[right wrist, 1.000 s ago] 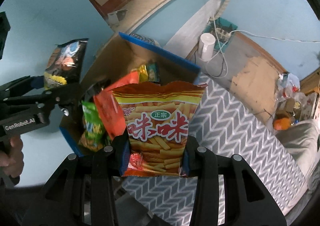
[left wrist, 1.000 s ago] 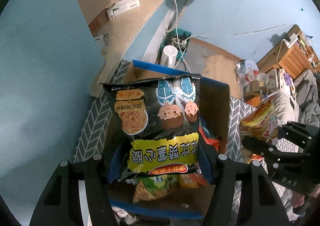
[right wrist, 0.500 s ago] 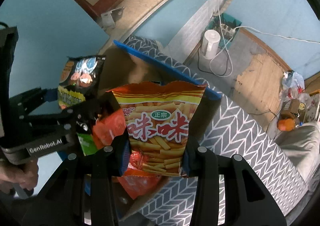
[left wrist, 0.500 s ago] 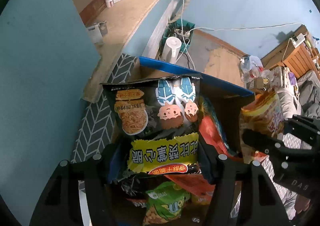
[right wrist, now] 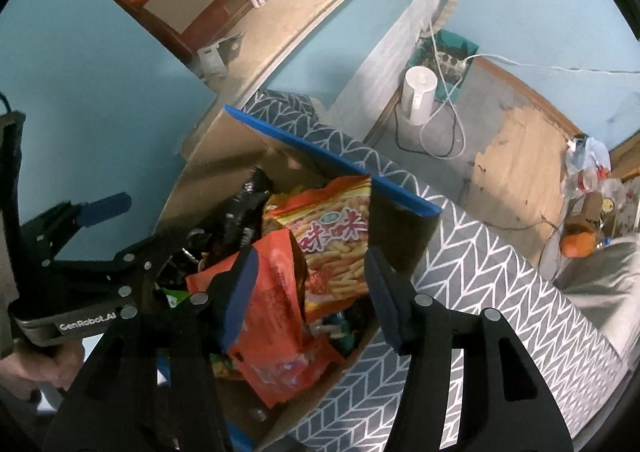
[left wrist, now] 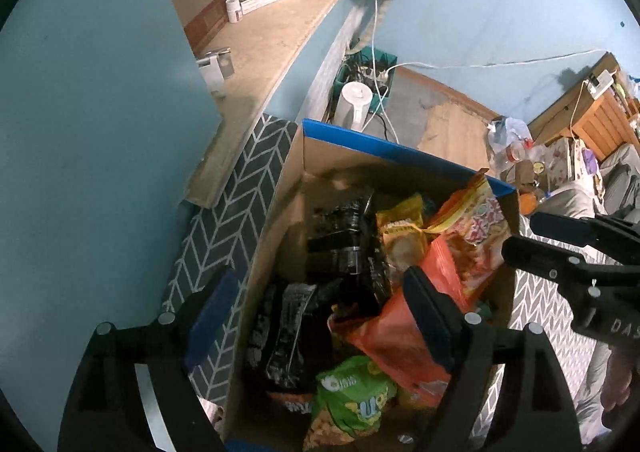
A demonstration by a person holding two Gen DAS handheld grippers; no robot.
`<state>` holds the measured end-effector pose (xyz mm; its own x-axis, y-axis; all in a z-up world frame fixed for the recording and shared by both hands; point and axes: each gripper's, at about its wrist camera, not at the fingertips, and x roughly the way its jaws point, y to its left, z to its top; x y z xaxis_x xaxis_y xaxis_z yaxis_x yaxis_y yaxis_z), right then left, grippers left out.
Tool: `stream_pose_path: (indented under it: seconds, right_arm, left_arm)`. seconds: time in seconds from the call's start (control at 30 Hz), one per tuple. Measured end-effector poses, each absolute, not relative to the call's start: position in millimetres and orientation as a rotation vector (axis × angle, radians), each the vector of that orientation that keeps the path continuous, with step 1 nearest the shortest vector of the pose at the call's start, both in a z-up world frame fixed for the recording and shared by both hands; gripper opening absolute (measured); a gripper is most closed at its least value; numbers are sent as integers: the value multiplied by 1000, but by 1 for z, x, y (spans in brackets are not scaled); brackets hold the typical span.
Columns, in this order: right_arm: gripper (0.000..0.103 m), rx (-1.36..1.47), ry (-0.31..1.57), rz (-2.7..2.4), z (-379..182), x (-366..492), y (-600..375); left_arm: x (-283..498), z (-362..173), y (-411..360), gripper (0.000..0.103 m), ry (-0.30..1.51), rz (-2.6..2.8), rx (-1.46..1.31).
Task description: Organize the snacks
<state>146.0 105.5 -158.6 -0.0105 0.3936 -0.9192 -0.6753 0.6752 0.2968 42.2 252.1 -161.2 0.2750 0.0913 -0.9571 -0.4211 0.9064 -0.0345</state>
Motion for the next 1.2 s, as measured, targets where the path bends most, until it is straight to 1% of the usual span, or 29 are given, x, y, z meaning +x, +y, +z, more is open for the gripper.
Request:
stream_pose_path:
  seconds: [0.03, 0.1, 0.27, 0.37, 0.53, 0.77, 1.0, 1.2]
  right_arm:
    - [57, -262, 1331, 857, -156, 145, 103]
    - [65, -269, 1311, 841, -149, 140, 97]
    - [68, -256, 1281, 806, -134, 133, 78]
    - [72, -245, 1266, 784, -123, 127, 66]
    - [72, -228, 1239, 758, -106, 118, 46]
    - [72, -199, 1177, 712, -77, 103, 19]
    - [72, -191, 1126, 691, -56, 86, 0]
    - [73, -198, 1086, 668, -41, 74, -15]
  left_arm:
    - [40, -158, 250, 86, 1243, 351, -305]
    - [34, -150, 244, 86, 1229, 351, -301]
    - [19, -129, 229, 86, 1184, 345, -304]
    - [6, -116, 216, 86, 1138, 366, -289]
    - [-8, -101, 197, 86, 1105, 358, -274]
    - [-29, -81, 186, 86, 1049, 362, -383]
    - [-42, -55, 179, 86, 991, 391, -353]
    - [-49, -44, 173, 87, 966, 412, -349]
